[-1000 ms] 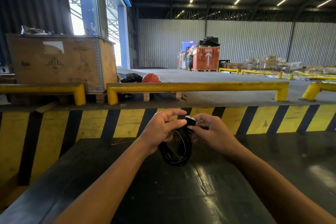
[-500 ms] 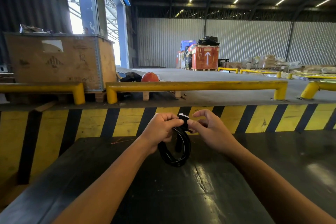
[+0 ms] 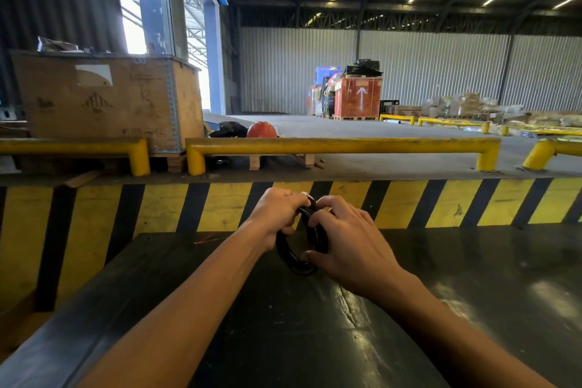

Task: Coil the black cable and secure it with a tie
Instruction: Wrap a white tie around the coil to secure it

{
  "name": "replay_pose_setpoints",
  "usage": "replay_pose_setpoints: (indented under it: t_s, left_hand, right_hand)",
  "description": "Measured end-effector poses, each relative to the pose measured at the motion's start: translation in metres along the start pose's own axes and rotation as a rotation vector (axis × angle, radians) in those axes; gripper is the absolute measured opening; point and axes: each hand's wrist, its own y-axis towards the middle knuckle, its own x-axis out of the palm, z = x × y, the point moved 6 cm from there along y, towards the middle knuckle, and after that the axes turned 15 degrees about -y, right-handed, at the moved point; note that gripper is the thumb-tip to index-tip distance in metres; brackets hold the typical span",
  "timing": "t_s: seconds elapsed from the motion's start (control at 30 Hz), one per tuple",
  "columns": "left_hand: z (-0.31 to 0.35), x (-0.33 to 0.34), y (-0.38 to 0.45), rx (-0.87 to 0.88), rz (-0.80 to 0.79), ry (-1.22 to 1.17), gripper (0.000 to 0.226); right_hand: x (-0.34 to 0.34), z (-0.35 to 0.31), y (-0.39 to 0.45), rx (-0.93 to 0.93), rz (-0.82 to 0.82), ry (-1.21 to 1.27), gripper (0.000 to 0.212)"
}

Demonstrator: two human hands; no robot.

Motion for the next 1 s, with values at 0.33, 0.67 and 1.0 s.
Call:
replay_pose_setpoints:
  t_s: [0.33, 0.67, 1.0]
  left_hand:
    - [0.007, 0.001, -0.006, 0.100, 0.023, -0.002, 0.014]
    - [0.011, 0.017, -0.027, 0.404, -0.130, 0.189, 0.027]
    - [0.000, 0.024, -0.030, 0.406, -0.191, 0.243, 0.051]
  right_hand:
    - [0.003, 0.006, 0.006, 0.052, 0.162, 0.037, 0.021]
    - [-0.001, 0.045, 0.011, 0.136, 0.188, 0.380, 0.008]
    - [0.013, 0.052, 0.005, 0.154, 0.140, 0.568, 0.011]
